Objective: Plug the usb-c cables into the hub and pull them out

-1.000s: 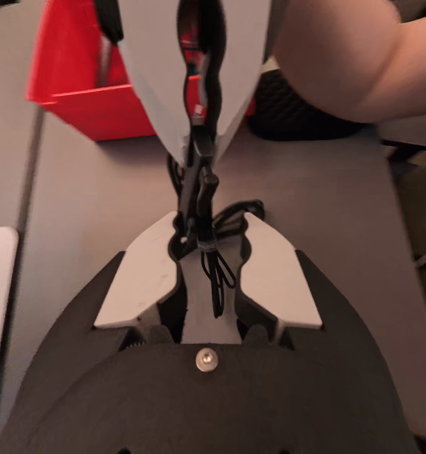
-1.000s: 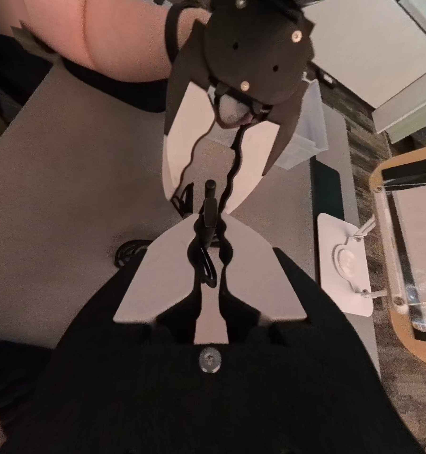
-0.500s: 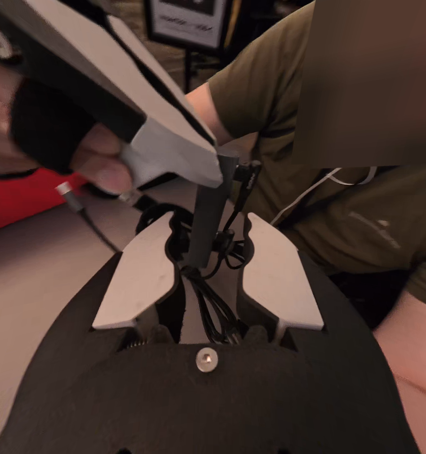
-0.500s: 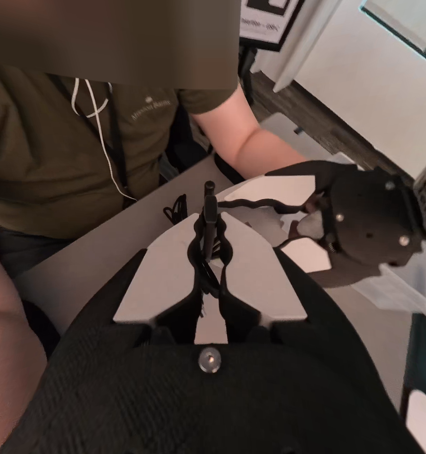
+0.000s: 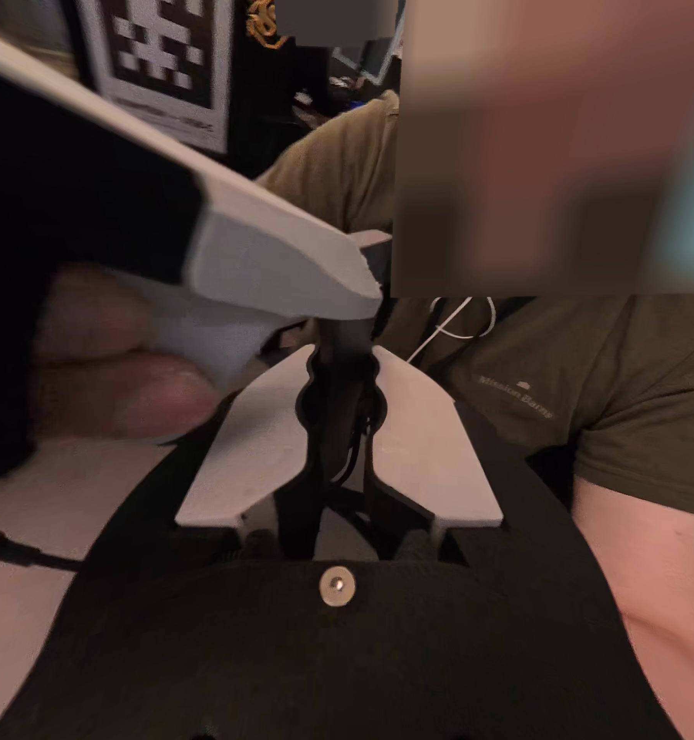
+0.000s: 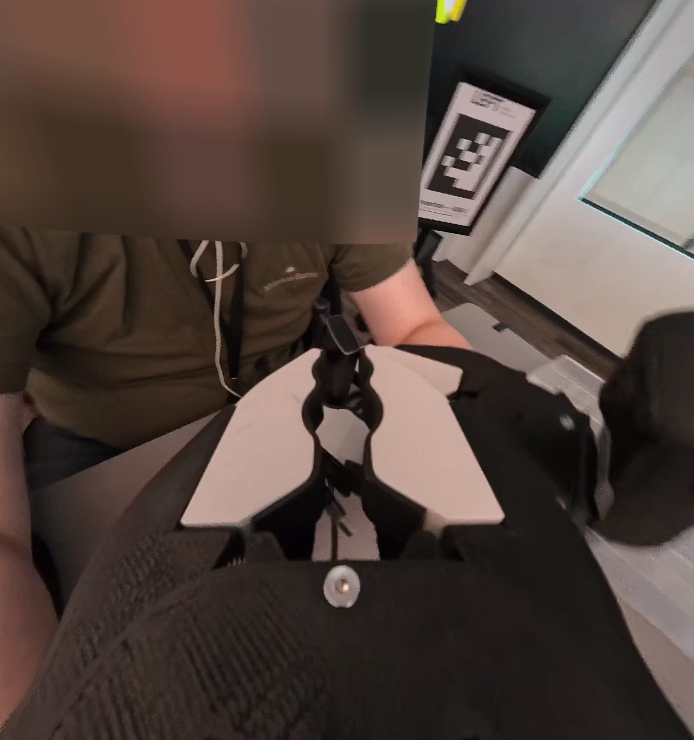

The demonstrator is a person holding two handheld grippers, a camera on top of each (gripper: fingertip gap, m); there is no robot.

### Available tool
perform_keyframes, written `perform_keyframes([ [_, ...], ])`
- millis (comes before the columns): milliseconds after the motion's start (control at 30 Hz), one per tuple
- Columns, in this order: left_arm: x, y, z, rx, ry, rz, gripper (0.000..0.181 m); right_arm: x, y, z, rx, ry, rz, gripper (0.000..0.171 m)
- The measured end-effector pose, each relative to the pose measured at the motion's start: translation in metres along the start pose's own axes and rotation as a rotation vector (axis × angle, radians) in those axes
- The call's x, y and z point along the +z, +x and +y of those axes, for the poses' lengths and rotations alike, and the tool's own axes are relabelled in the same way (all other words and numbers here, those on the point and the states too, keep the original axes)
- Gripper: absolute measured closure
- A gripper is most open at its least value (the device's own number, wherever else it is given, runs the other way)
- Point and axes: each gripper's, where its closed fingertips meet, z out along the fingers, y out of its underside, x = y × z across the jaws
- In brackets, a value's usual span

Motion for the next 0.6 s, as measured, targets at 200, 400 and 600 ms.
perform_keyframes([
  [200,-0.067,-0.046,0.002,-0.086,0.012,-0.464,0.166,-0.065,0.041,-0.028,-0.083,0.106,0.484,0.135],
  [400,-0.153,-0.077,-0.008,-0.168,0.186,-0.922,0.167,-0.157,0.103,-0.039,0.061,0.308,1.107,0.135],
  [600,-0.199,-0.078,-0.006,-0.247,0.312,-1.100,0.170,-0.133,0.130,0.019,0.288,0.084,1.114,0.129],
])
